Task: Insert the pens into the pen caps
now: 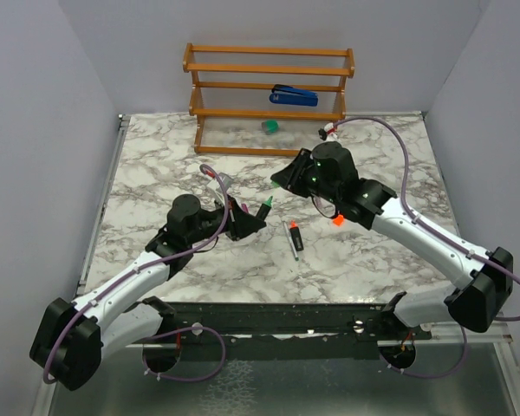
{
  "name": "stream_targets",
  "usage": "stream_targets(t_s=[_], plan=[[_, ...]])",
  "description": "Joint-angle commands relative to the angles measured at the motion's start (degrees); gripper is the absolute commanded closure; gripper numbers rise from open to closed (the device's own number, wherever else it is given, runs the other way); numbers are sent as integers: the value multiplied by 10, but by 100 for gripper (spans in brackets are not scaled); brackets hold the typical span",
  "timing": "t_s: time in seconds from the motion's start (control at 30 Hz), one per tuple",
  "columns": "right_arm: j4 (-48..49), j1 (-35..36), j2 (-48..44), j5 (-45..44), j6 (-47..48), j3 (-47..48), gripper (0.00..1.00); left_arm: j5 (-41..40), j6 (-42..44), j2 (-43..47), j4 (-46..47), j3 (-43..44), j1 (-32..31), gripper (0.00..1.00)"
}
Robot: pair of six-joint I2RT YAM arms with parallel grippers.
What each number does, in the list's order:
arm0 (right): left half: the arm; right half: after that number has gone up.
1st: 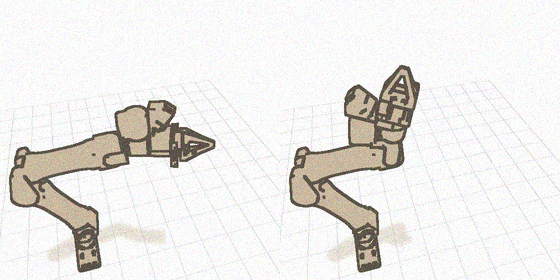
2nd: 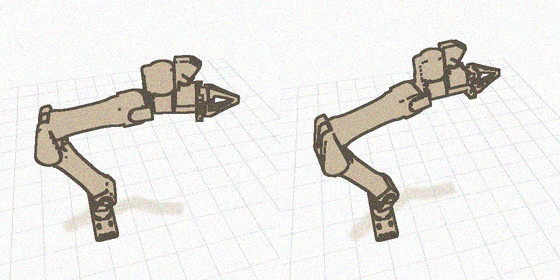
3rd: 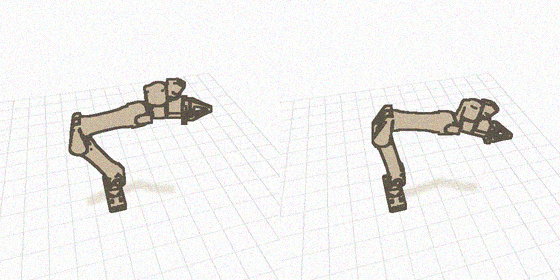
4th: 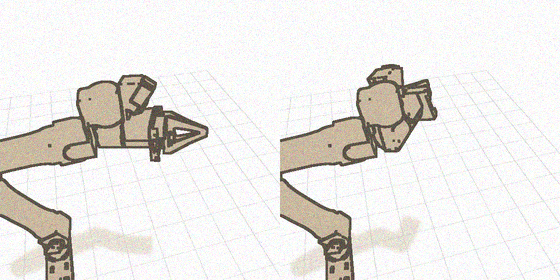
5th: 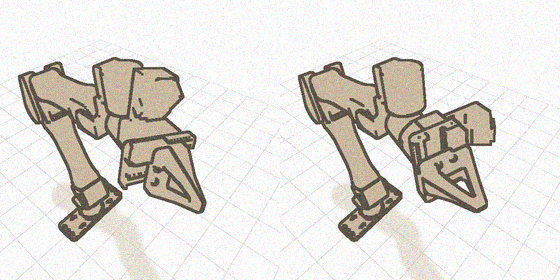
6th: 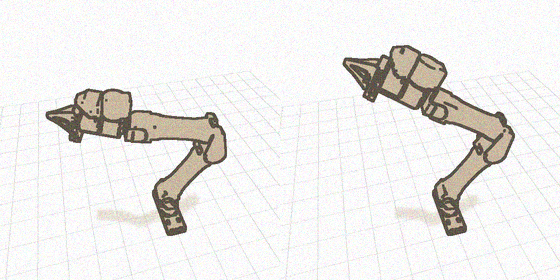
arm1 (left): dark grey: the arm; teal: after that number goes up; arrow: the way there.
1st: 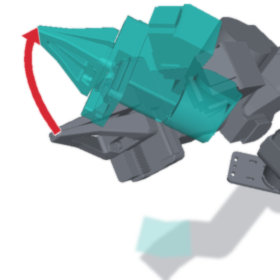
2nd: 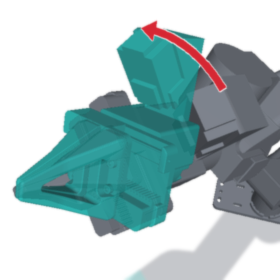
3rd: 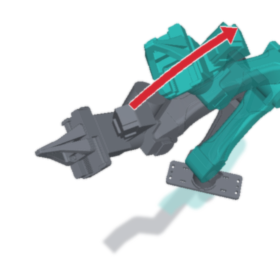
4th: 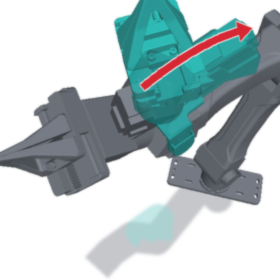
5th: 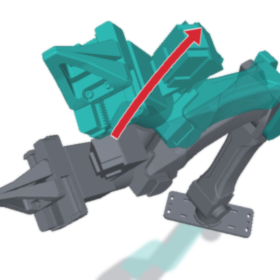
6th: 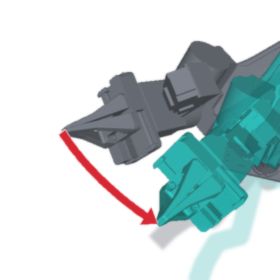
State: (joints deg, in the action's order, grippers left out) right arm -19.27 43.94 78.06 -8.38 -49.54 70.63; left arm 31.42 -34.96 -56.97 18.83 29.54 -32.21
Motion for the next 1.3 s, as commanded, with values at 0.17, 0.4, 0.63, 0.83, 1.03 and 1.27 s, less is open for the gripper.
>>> stream_targets(t_s=[0.17,0.4,0.63,0.83,1.03,1.27], plan=[[40,5,4,73,-9,-14,100,1,-4,15,15,-10,0,100],[36,8,5,73,-13,-34,100,0,-5,27,14,-18,0,100],[11,17,5,60,-8,-29,100,0,-5,27,14,-19,0,100],[23,18,-22,17,-11,-34,100,2,-5,29,14,-21,0,100],[48,18,-47,-3,-12,-45,100,2,-6,33,14,-23,1,100],[50,18,-28,79,-8,-51,100,0,-7,37,13,-24,1,100]])
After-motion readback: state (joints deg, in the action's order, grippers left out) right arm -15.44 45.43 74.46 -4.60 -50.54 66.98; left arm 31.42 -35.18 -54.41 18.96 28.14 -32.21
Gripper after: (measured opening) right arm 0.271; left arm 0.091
